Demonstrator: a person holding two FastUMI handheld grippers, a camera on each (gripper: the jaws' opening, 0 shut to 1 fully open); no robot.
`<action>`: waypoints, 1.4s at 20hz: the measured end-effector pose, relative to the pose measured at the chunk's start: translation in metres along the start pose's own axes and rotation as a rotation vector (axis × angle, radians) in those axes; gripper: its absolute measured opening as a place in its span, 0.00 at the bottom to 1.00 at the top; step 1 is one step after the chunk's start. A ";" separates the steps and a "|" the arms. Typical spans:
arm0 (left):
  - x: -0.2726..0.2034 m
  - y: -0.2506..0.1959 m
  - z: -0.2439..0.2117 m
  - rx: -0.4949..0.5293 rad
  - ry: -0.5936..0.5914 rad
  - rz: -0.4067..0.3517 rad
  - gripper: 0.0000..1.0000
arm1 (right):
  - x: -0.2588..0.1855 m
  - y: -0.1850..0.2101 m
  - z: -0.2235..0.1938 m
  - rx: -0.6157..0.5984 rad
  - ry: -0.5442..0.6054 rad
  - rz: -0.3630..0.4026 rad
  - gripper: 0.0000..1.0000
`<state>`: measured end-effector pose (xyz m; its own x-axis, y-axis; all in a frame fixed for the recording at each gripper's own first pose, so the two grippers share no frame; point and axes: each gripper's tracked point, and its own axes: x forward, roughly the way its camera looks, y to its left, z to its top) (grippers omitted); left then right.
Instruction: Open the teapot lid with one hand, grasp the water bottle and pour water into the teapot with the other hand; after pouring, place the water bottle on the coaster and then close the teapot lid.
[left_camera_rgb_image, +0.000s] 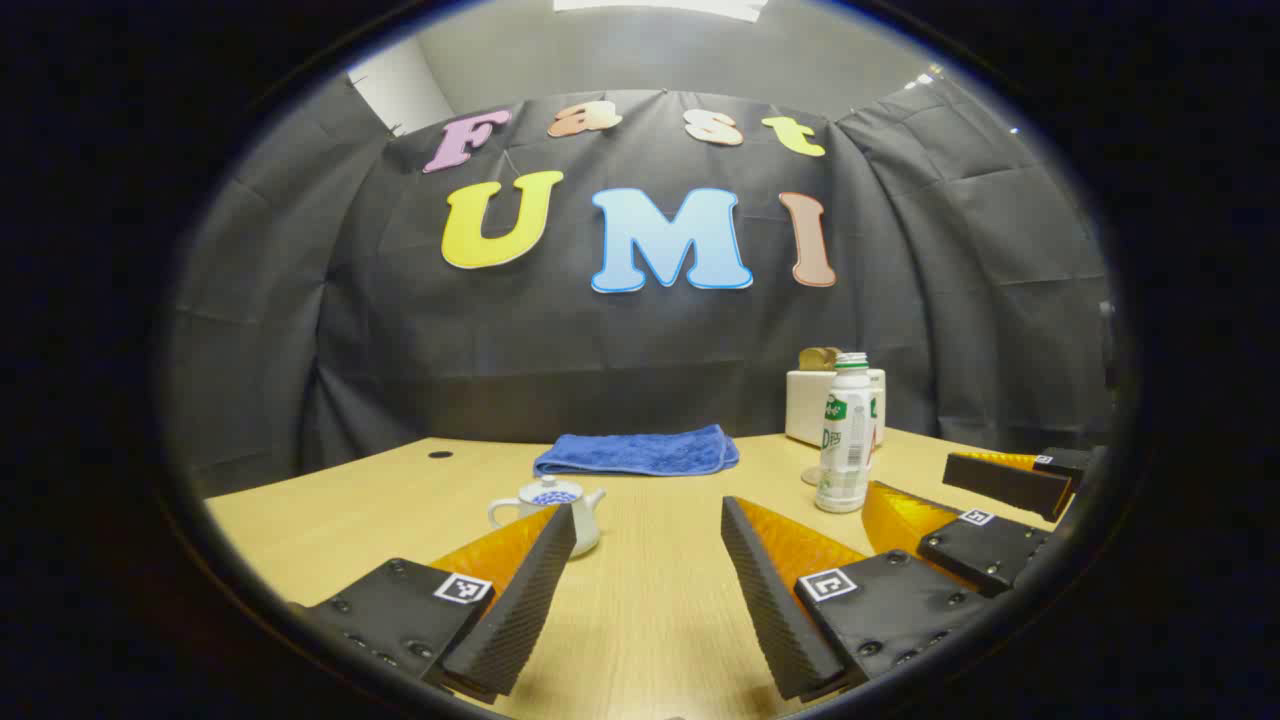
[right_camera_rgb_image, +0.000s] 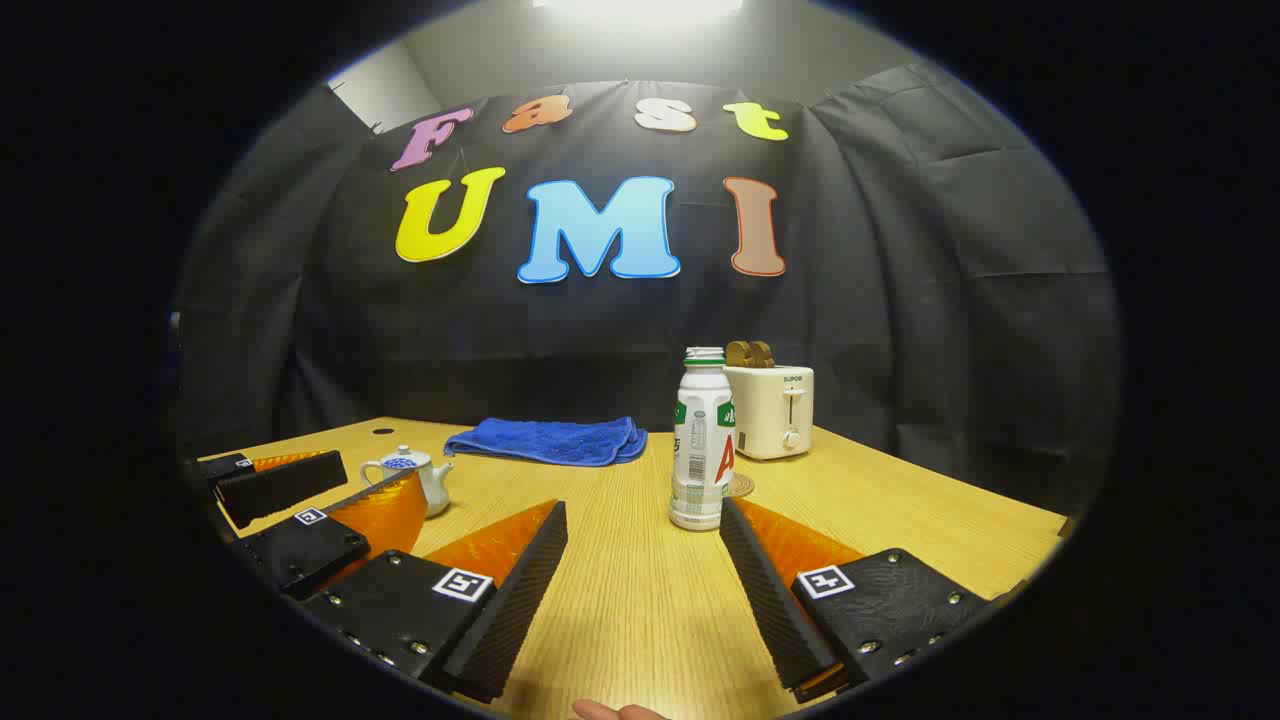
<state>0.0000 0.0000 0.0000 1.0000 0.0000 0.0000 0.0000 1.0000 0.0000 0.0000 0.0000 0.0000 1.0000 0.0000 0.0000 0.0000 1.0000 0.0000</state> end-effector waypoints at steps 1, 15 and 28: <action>0.000 0.000 0.000 0.000 0.000 0.000 0.99 | 0.000 0.000 -0.001 0.000 0.000 0.000 0.95; 0.001 0.000 0.000 0.000 -0.003 -0.003 1.00 | 0.004 0.001 0.000 -0.003 -0.001 0.012 0.95; 0.094 0.076 0.012 -0.005 0.019 0.058 1.00 | 0.029 -0.012 0.000 -0.016 0.039 0.038 0.95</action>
<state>0.0942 0.0765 0.0115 0.9981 0.0579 -0.0194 -0.0580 0.9983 -0.0044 0.0293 -0.0118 0.0004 0.9985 0.0380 -0.0389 -0.0386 0.9991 -0.0152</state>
